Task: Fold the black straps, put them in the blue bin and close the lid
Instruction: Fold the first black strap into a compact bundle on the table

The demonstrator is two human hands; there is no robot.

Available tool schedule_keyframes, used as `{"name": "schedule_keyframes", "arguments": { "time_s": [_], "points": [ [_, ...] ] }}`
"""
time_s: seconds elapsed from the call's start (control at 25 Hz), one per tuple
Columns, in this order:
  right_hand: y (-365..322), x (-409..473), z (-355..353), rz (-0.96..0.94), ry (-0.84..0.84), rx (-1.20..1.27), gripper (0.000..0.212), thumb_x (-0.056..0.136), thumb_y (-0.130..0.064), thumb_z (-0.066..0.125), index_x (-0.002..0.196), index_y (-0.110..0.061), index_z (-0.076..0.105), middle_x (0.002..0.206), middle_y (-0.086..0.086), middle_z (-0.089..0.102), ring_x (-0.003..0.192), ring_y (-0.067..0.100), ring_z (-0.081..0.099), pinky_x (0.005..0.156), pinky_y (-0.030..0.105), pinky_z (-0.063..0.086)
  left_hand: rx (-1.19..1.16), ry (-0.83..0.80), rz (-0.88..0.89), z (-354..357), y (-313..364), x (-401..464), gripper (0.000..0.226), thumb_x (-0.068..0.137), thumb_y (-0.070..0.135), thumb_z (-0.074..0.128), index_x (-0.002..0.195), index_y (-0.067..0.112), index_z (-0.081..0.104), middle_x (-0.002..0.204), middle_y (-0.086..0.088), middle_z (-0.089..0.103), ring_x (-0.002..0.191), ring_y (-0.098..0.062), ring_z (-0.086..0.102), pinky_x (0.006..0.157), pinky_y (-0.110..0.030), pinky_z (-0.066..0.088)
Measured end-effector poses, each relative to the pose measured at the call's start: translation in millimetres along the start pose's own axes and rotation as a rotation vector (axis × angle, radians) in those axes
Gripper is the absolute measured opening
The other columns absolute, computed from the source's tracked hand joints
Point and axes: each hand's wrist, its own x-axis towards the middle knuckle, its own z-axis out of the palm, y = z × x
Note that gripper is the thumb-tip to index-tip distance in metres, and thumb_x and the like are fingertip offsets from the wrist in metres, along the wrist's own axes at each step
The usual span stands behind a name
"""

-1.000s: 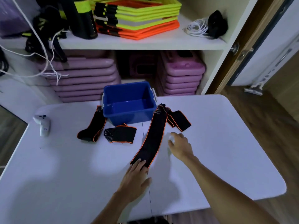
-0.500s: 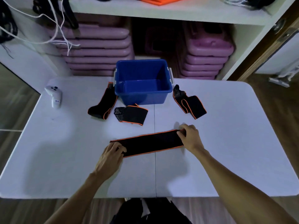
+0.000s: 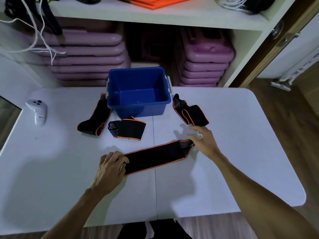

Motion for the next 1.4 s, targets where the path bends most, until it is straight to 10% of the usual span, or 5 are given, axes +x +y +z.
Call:
{"name": "schedule_keyframes", "arguments": {
  "time_s": [0.36, 0.52, 0.72, 0.92, 1.4],
  "points": [
    [17, 52, -20, 0.211, -0.051, -0.556, 0.057, 0.095, -0.047, 0.047, 0.148, -0.030, 0.033, 0.156, 0.011, 0.026, 0.140, 0.034, 0.027, 0.101, 0.052, 0.037, -0.058, -0.015, 0.038, 20, 52, 24, 0.021, 0.089, 0.026, 0.041, 0.095, 0.027, 0.061, 0.095, 0.014, 0.057, 0.087, -0.010, 0.055, 0.083, -0.025, 0.036],
    [31, 17, -9, 0.216, 0.128, -0.768, 0.039, 0.096, -0.045, 0.044, 0.119, -0.018, 0.060, 0.115, 0.013, 0.061, 0.105, 0.032, 0.056, 0.081, 0.041, 0.044, -0.085, -0.066, 0.046, 24, 72, 38, 0.022, 0.087, 0.025, 0.041, 0.093, 0.026, 0.062, 0.095, 0.014, 0.060, 0.089, -0.011, 0.057, 0.083, -0.027, 0.040],
    [48, -48, -24, 0.150, -0.046, -0.526, 0.036, 0.099, -0.042, 0.044, 0.073, -0.017, 0.046, 0.070, 0.003, 0.060, 0.076, 0.033, 0.060, 0.060, 0.034, 0.043, -0.181, -0.120, 0.143, 43, 133, 80, 0.018, 0.087, 0.023, 0.041, 0.091, 0.025, 0.059, 0.093, 0.009, 0.058, 0.086, -0.015, 0.054, 0.078, -0.031, 0.044],
    [78, -69, -35, 0.057, 0.159, -0.385, 0.020, 0.098, -0.025, 0.050, 0.112, -0.022, 0.064, 0.114, -0.004, 0.056, 0.108, 0.019, 0.047, 0.071, 0.035, 0.052, -0.113, -0.161, 0.414, 94, 216, 96, 0.027, 0.081, 0.016, 0.049, 0.103, 0.014, 0.064, 0.105, -0.004, 0.063, 0.097, -0.024, 0.056, 0.083, -0.039, 0.050],
    [73, -3, -79, 0.113, 0.199, -0.210, 0.025, 0.094, -0.022, 0.053, 0.117, -0.023, 0.061, 0.107, 0.006, 0.062, 0.092, 0.023, 0.063, 0.079, 0.034, 0.052, -0.116, -0.449, 0.564, 95, 163, 36, 0.038, 0.093, 0.052, 0.046, 0.092, 0.017, 0.061, 0.126, 0.000, 0.056, 0.130, -0.015, 0.042, 0.101, -0.029, 0.045]
  ]
}}
